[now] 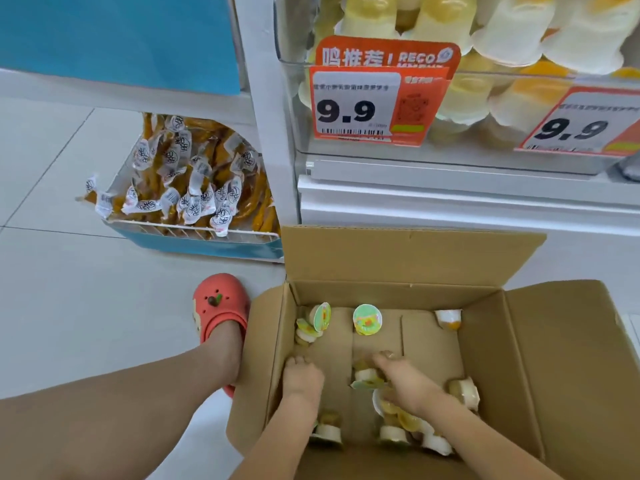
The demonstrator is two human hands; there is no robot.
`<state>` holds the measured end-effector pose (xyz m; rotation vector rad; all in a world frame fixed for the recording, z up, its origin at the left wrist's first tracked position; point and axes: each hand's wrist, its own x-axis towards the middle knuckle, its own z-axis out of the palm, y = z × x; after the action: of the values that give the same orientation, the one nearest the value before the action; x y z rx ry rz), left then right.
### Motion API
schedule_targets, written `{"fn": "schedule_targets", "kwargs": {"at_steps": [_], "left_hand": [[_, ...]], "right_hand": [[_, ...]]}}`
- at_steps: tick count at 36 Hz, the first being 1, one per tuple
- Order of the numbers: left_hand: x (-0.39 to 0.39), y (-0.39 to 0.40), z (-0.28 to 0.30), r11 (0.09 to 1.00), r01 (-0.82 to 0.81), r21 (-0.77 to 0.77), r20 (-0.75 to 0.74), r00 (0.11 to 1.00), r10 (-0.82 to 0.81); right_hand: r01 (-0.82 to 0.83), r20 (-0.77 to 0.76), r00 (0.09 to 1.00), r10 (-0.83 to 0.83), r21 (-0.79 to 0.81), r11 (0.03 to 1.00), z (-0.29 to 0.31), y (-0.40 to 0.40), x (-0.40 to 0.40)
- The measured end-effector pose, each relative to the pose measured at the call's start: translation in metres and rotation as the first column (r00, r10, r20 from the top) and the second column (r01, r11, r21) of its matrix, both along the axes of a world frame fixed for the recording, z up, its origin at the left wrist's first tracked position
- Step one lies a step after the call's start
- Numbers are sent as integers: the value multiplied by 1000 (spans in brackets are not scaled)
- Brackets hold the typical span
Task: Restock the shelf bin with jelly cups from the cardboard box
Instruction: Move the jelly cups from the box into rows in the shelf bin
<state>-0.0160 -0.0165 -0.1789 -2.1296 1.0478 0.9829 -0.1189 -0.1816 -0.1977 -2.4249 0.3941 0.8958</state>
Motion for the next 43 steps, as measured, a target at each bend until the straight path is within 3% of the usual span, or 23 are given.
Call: {"fn": "schedule_targets", "kwargs": {"at_steps": [4,8,13,19,23,27,33,38,43], "left_hand": [[1,3,-15,999,53,14,11,999,-53],[4,4,-23,998,7,-60,19,1000,-6],[3,4,-28,984,-107,-141,-32,994,103],[2,3,-25,894,-355,-271,-136,934,330],[1,8,-38,832,-471,-293,-252,878,408],[2,4,-46,835,-454,-312,-259,886,384],[6,2,-47,821,-435,-370,-260,897,358],[8,-8,-30,560,-685,-466,-521,724,452],[10,-25,13,369,-869,-328,-788,468,400]], "right_hand": [[-48,-58,997,47,-27,998,-23,11,12],[-24,-60,998,22,-42,999,-36,17,17],[170,-22,985,-170,14,985,-38,18,16],[594,27,790,-612,211,776,-20,15,7],[660,-15,732,-682,267,702,-7,11,-6],[710,-49,684,-728,275,649,-4,6,-16],[832,-195,524,-829,324,450,2,8,-14],[852,-236,457,-857,392,346,16,13,-6],[797,-202,467,-861,519,310,52,7,4]]}}
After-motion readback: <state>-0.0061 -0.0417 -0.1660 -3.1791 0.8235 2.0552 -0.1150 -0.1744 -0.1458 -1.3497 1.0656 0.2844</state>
